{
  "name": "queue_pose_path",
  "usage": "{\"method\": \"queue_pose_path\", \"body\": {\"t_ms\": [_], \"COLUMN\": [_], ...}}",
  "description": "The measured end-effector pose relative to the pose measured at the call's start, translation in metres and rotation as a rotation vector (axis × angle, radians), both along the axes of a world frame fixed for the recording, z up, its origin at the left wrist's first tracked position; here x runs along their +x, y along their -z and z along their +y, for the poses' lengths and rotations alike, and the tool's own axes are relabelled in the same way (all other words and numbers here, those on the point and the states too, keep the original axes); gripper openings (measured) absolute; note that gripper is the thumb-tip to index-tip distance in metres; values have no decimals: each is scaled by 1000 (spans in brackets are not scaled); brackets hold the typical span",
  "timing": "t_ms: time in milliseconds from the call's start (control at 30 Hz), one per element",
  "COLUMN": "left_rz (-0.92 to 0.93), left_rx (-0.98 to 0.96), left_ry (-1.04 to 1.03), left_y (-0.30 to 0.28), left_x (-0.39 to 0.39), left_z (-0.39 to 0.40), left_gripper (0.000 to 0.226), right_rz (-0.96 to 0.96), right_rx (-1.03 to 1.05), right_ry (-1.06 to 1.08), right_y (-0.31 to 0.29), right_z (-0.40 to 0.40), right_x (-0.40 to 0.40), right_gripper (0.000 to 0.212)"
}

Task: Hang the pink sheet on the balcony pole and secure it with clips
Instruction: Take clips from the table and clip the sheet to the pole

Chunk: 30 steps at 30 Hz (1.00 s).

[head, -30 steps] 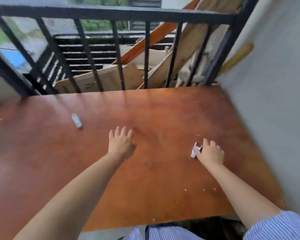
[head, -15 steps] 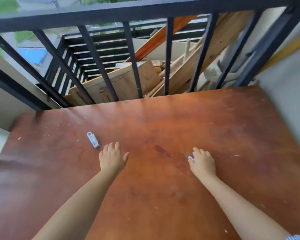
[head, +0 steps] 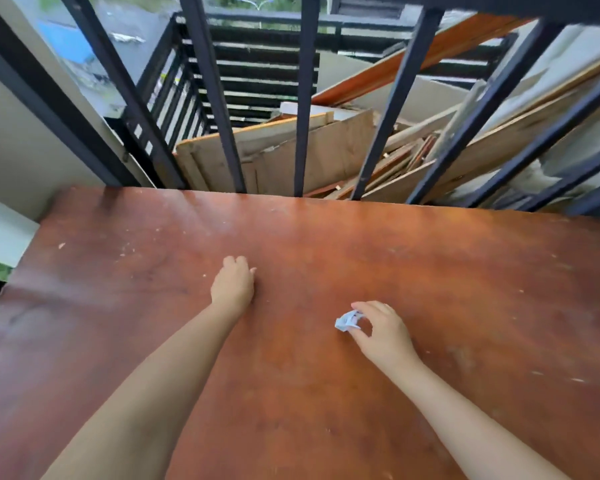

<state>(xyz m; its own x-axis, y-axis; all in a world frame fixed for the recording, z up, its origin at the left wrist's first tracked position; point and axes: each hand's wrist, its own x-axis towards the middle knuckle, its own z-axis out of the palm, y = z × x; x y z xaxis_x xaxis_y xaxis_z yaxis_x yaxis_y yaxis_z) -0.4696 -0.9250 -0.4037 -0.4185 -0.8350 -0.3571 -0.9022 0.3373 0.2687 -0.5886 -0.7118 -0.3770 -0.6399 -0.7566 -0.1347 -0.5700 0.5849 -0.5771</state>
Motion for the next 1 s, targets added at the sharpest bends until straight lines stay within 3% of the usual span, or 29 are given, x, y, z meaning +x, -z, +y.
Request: {"method": "queue_pose_path", "body": {"t_ms": [200,367,633,867,1000], "left_rz": [204,202,311,420,421], "left_rx": [105,185,188,-10,-61], "left_ry": [-85,-126,-717,-1211,-1480], "left_y": [-12,-55,-121,-172,-186], "left_x": [31,90,238,398,468], "left_z": [42,127,314,530,675], "left_gripper": [34,39,24,24,32], "right_rz": [-61,-87,-157,-137,-236], "right_rx": [-52,-144,-245,-281,-325], "right_ry": [-123,-358,-979,-1694,-1925], "right_y": [-17,-48,-89,-130,-148], "right_z": [15,35,92,172,262], "right_x": [13,37,155,343,466], "right_gripper": [33,31,29,31,34]}}
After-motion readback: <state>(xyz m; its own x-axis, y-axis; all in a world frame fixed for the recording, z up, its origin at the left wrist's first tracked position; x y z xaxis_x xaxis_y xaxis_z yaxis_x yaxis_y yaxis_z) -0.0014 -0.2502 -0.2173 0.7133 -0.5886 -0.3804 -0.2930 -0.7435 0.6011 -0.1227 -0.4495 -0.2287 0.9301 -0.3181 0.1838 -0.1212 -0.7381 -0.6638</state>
